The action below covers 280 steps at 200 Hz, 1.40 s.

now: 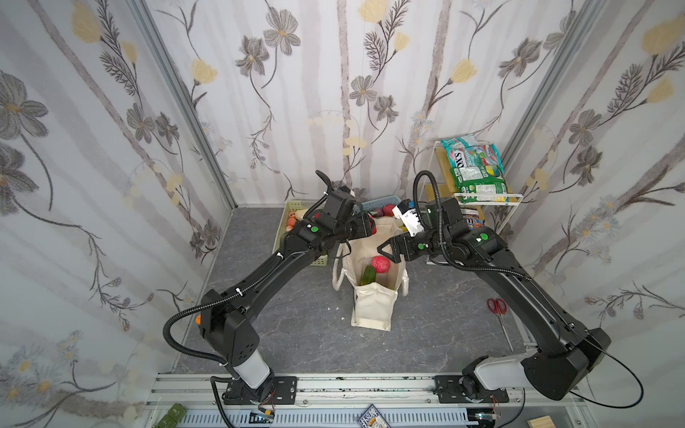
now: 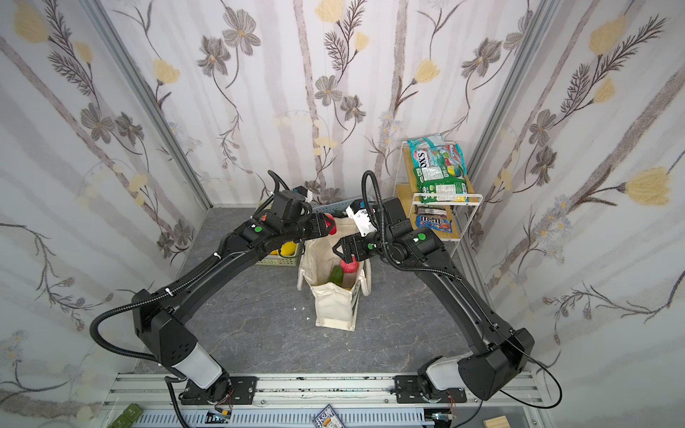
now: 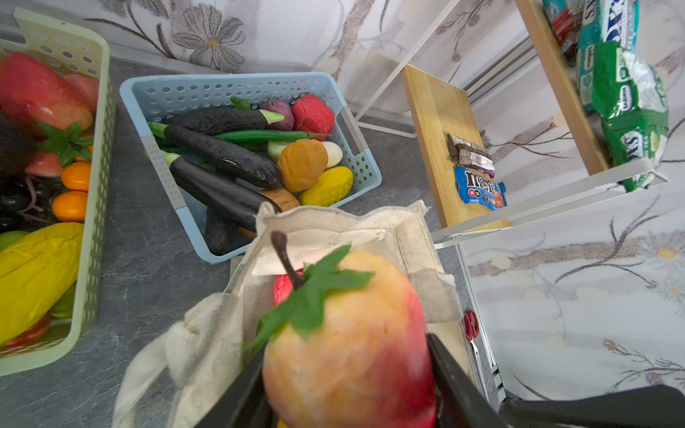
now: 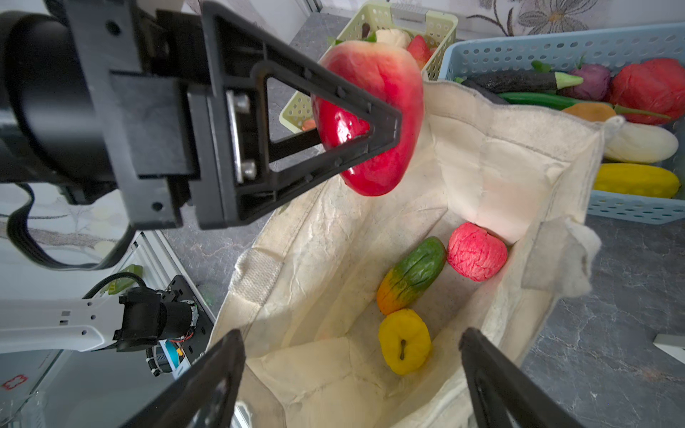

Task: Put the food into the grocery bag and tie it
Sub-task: 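Carry the peach over the bag with left gripper while right gripper reaches the rim, then lower the peach into the bag and open the left gripper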

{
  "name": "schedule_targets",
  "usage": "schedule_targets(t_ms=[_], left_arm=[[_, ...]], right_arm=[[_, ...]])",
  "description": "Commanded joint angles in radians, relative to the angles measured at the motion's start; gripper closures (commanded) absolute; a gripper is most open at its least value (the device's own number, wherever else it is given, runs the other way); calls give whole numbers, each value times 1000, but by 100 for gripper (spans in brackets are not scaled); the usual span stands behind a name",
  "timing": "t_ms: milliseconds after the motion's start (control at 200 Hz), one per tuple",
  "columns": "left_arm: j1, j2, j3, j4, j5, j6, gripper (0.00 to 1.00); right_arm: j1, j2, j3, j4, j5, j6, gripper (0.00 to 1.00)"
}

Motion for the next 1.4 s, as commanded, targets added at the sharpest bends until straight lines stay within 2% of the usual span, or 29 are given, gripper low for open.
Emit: schedule_targets(t_ms=[0,345,545,949,1234,1339,1394], left_arm=[[-14,5,-7,-23,20,23,43],[-56,59,-35,-67,21,76,43],[-67,112,-35,-55,12,72,43],[-80,205,-25,-97,-26,93,44],[-129,292,27,-177,-132,133,43],[-139,329,50,-212,-160,152,43],[-143,345,59,-233,-174,157,43]], right_arm=[[-2,-5,-5,-50,-9,-34,10],[-22,-47,-48,-77,84,-8,11],[-38,-27,-80,-51,166,48,27],[-38,-7,-116,-1,166,61,33],[-38,26,-120,6,194,74,54],[-39,36,-123,12,194,83,64],[-38,40,-125,12,193,84,66]])
